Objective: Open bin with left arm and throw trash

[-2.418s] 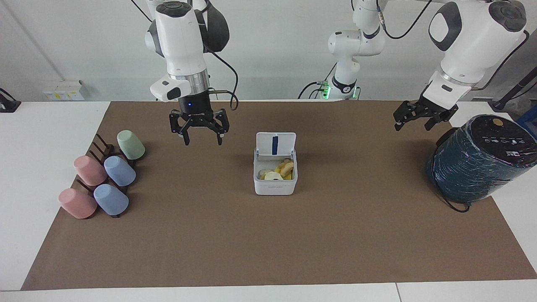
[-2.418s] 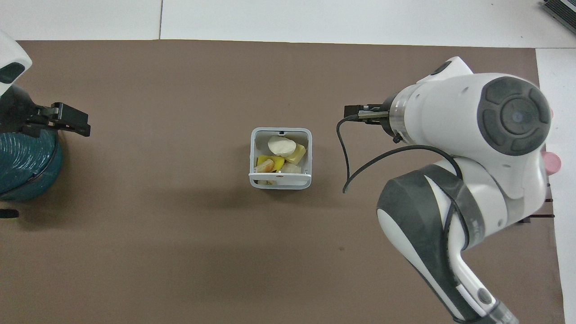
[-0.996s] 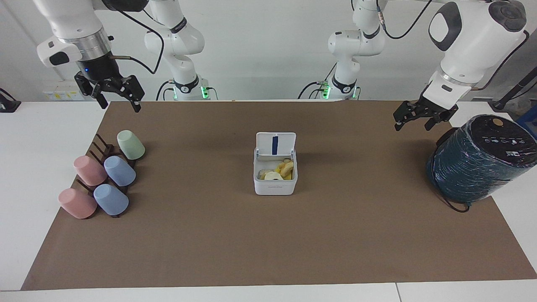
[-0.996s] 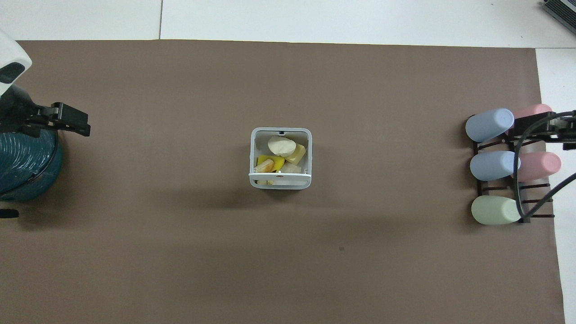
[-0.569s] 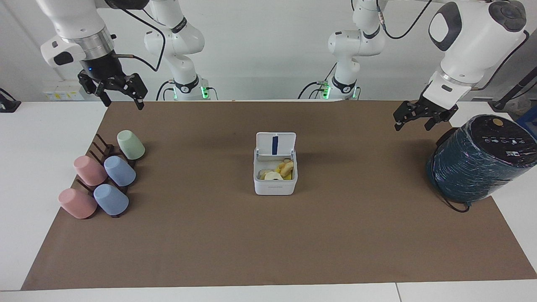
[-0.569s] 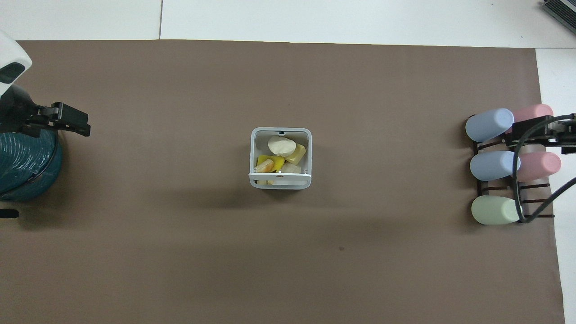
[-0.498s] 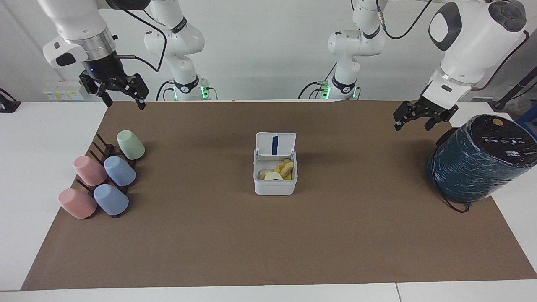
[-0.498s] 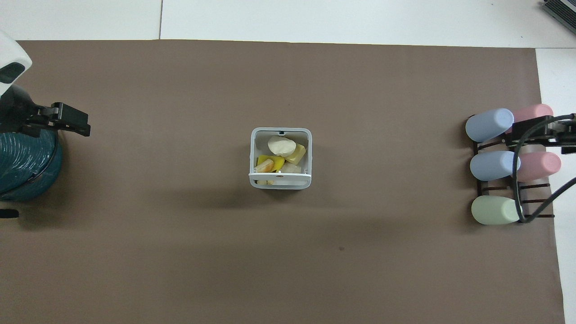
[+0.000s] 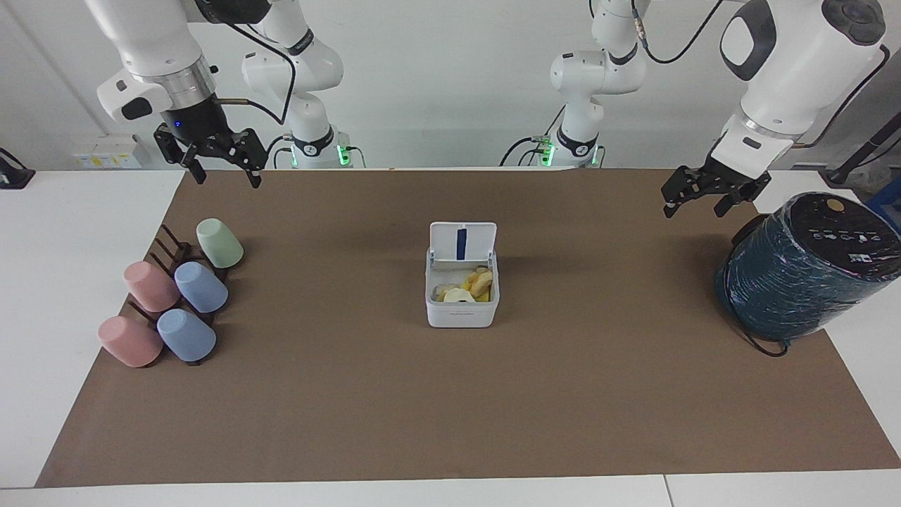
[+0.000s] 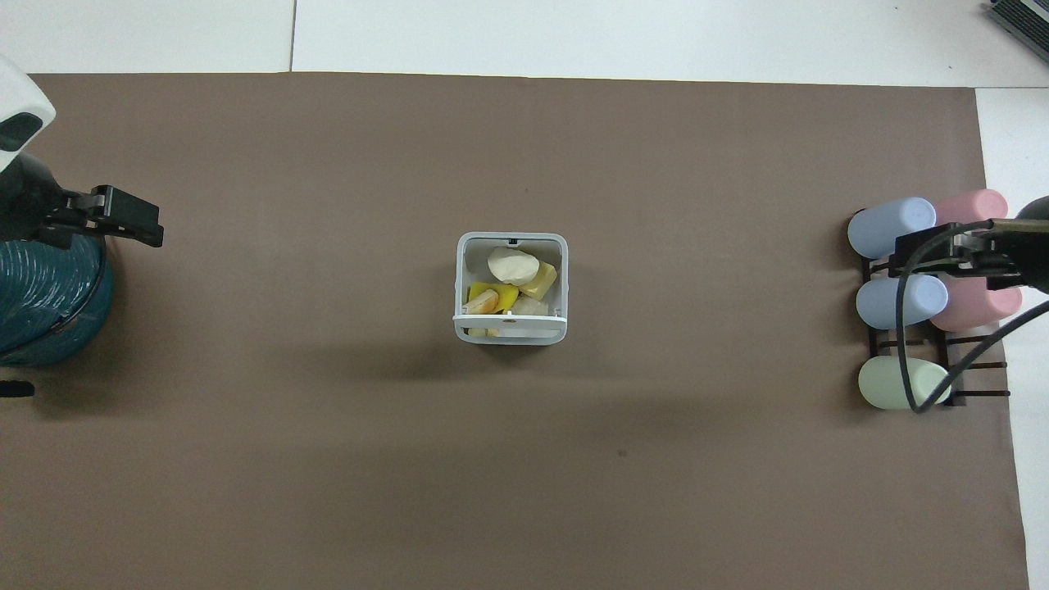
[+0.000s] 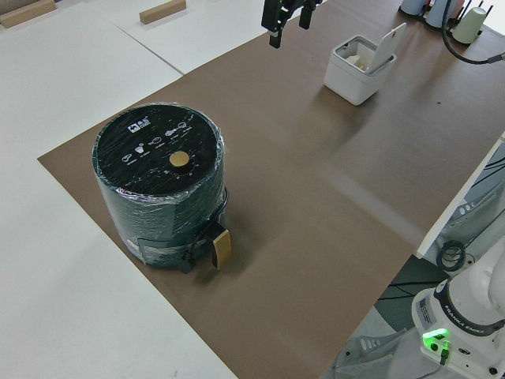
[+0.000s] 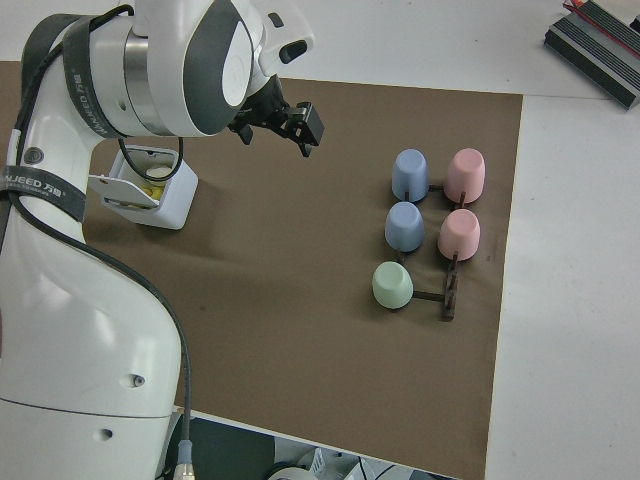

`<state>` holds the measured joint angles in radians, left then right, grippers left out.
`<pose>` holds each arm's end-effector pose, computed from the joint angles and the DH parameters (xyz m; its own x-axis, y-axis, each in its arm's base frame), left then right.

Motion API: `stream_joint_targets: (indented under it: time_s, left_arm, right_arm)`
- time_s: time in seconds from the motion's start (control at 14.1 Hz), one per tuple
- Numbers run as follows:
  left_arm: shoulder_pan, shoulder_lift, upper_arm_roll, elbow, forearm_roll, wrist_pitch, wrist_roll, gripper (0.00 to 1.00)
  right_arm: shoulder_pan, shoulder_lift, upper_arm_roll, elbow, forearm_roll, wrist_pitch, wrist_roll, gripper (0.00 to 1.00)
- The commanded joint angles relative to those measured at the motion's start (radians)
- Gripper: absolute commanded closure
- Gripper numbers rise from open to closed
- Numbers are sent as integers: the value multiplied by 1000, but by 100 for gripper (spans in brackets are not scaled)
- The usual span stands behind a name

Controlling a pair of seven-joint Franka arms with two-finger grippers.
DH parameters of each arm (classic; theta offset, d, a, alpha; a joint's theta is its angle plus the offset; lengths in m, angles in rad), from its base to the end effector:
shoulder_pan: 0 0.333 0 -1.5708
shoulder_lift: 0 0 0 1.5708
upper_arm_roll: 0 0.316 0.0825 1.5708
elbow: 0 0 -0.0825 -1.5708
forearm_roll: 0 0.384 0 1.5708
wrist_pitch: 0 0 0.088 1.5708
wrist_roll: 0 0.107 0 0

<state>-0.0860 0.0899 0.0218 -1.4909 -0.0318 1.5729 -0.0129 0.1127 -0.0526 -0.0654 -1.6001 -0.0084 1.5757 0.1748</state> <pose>0.5810 -0.0414 0.6113 0.9986 -0.0513 -0.0083 -0.0510 -0.9983 0.0297 0.5382 0.0236 0.6398 0.9915 -0.1271 0.0285 -0.1272 -0.9919 0.0000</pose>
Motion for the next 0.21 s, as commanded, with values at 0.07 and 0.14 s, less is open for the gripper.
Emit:
stream_joint_targets:
  time_s: [0.07, 0.14]
  left_arm:
    - [0, -32, 1, -20, 20, 7, 11, 0]
    - [0, -32, 1, -20, 21, 7, 11, 0]
  right_arm:
    - [-1, -19, 1, -35, 4, 23, 14, 0]
    - [-1, -19, 1, -35, 4, 24, 14, 0]
